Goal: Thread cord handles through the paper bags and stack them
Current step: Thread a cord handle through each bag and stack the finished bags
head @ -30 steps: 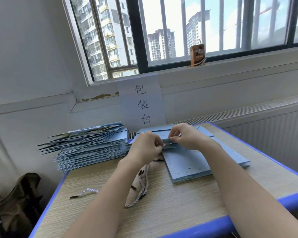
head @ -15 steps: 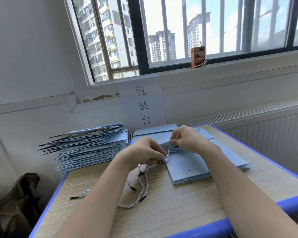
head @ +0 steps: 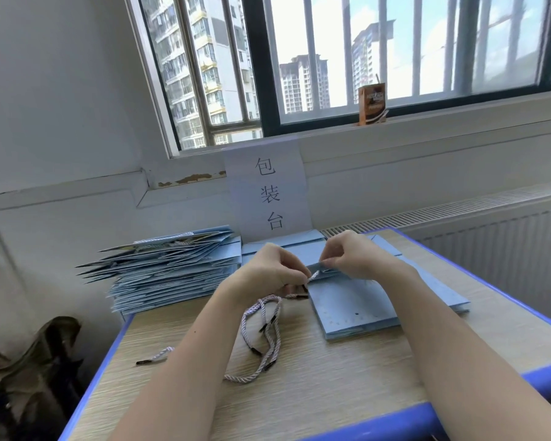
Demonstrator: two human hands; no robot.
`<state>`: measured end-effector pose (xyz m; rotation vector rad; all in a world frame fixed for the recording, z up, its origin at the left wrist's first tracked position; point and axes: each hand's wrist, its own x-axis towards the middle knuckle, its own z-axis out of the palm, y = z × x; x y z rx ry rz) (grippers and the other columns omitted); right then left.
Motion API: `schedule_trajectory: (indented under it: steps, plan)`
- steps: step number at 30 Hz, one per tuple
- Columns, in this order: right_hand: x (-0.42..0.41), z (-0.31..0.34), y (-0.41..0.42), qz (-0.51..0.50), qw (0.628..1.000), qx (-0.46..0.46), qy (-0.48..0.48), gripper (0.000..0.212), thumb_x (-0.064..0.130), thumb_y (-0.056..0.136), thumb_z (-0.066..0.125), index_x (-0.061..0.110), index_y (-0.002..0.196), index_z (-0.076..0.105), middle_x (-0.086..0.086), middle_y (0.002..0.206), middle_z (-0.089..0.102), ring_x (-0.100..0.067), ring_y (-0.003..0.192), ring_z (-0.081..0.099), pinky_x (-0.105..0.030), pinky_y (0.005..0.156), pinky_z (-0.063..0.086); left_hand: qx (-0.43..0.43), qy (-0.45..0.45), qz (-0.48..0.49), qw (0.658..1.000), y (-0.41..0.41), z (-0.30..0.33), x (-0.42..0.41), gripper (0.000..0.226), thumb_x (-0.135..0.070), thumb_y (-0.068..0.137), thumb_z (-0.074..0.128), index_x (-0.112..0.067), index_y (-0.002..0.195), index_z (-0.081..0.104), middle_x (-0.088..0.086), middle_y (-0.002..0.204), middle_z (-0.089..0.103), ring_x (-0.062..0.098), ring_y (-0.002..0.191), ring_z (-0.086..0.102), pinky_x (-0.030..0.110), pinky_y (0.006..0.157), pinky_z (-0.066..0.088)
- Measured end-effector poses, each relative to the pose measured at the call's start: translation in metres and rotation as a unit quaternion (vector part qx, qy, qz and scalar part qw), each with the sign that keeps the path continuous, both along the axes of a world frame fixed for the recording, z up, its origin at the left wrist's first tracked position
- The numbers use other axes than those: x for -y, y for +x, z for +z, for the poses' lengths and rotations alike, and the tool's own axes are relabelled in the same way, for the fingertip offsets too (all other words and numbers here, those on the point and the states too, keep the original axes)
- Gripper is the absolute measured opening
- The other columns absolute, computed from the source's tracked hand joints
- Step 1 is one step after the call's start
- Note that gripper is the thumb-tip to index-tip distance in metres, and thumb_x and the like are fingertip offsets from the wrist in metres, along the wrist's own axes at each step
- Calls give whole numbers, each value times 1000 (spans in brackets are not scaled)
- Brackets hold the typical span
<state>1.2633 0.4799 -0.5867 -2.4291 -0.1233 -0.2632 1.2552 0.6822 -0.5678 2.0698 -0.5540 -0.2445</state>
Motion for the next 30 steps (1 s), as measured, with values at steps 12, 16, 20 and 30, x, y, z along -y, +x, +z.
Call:
schedule_trajectory:
  steps: [12,16,20,30]
  plan:
    - [-18,1,-7,114,990,61,60,15,31,74,87,32,82,75,13,71,64,2,55,48,-20,60,41,123,-58,48,989,9,-5,2,10,2,83,63,-3,89,71,25,78,69,17,56,53,27,55,44]
    - [-23,-2,-5,117,990,59,60,16,34,73,88,24,80,76,16,65,60,2,54,45,-12,54,35,147,-40,58,987,17,-9,1,14,1,83,60,-12,82,66,19,76,68,17,60,56,32,59,46]
    - [-26,-4,-4,123,990,52,47,12,31,80,84,22,79,76,23,55,57,1,50,43,-11,49,32,164,-20,59,984,20,-9,0,18,2,82,59,-14,78,67,6,69,68,12,57,57,28,58,46]
    - [-17,0,2,59,991,115,33,18,24,85,79,29,70,70,5,75,60,-4,62,46,-17,59,37,209,191,81,956,34,-22,-12,28,-32,93,64,-22,118,67,-4,124,63,13,117,55,28,101,41]
